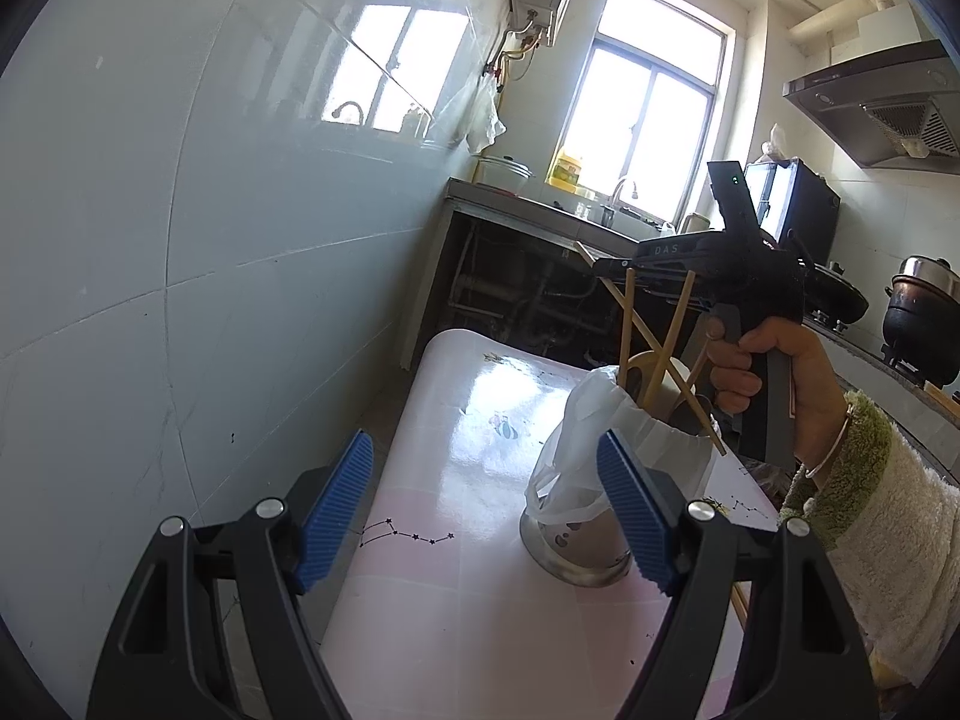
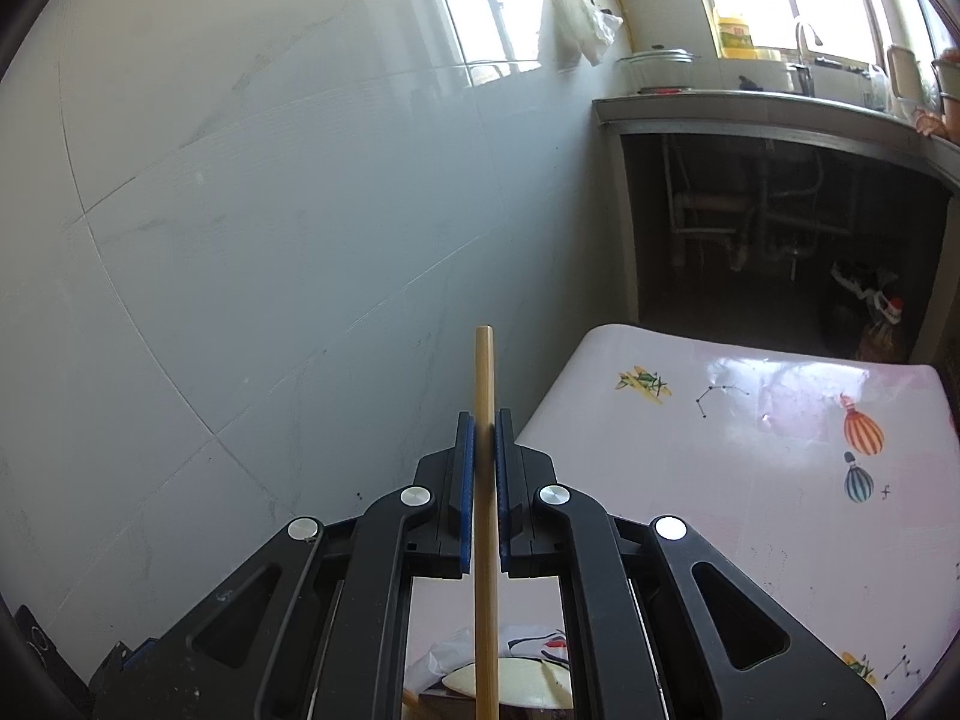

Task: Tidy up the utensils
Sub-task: 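Carry the held chopstick with the right tool up over the holder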

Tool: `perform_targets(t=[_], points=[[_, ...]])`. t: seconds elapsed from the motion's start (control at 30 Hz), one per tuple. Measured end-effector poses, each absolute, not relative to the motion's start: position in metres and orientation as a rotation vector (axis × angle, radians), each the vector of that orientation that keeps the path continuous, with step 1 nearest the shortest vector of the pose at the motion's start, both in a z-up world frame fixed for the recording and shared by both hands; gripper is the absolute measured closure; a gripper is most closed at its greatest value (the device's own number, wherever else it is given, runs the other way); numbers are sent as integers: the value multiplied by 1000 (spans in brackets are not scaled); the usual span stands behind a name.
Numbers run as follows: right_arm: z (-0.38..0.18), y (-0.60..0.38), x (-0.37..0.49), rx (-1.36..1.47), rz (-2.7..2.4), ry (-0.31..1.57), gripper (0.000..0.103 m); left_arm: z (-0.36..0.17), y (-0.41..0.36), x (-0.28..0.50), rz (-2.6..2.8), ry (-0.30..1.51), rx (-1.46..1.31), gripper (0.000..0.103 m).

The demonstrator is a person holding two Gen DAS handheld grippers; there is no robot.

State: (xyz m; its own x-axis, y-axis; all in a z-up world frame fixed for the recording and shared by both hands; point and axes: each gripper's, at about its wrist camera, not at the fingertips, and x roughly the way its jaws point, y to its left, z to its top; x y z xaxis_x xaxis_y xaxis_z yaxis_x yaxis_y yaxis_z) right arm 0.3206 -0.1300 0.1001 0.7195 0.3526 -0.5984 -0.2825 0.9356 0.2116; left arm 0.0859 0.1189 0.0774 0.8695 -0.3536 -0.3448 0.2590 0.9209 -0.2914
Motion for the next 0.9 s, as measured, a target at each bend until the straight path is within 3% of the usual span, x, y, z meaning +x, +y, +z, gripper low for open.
perform_targets(t=[0.37,0.73,0.9], points=[[113,-134,293,126,392,700,98,78,114,82,-364,406,-242,28],[165,-138,285,115,370,551,98,73,69,75,-520,414,-181,28],[162,-125,304,80,345,528,99,73,65,74,-522,416,-176,28]])
